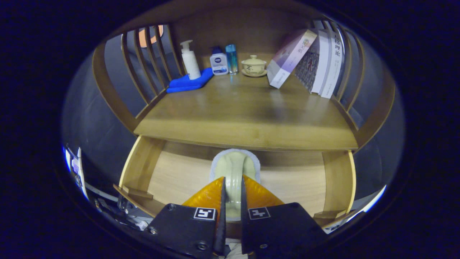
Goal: Pull open the drawer, take out the items inside it, and place them on the countertop above the cabinet.
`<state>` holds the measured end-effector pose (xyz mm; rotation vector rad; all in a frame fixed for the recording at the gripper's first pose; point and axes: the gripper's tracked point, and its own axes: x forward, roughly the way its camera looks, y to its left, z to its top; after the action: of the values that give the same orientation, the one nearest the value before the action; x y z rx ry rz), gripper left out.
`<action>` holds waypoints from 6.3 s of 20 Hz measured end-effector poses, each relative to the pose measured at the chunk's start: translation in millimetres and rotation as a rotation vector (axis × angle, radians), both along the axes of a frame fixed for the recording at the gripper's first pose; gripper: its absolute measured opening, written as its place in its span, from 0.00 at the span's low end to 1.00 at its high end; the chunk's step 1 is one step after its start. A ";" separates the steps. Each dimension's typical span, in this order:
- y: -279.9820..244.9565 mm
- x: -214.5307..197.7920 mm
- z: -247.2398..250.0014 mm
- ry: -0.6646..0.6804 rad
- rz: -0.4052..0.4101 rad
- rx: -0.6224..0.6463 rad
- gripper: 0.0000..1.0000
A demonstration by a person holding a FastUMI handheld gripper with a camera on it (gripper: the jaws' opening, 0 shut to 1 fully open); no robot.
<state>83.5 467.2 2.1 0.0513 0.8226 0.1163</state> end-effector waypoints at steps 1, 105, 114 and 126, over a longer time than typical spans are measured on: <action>0.3 -0.5 6.6 -0.010 0.005 0.002 0.20; 33.6 -109.0 -94.9 -0.394 -0.166 -0.022 0.98; 31.8 -65.9 -86.7 -0.445 -0.174 -0.074 0.98; 33.2 -13.4 -81.7 -0.489 -0.200 -0.090 0.98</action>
<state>70.1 500.3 -79.6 0.0185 0.3303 -0.0954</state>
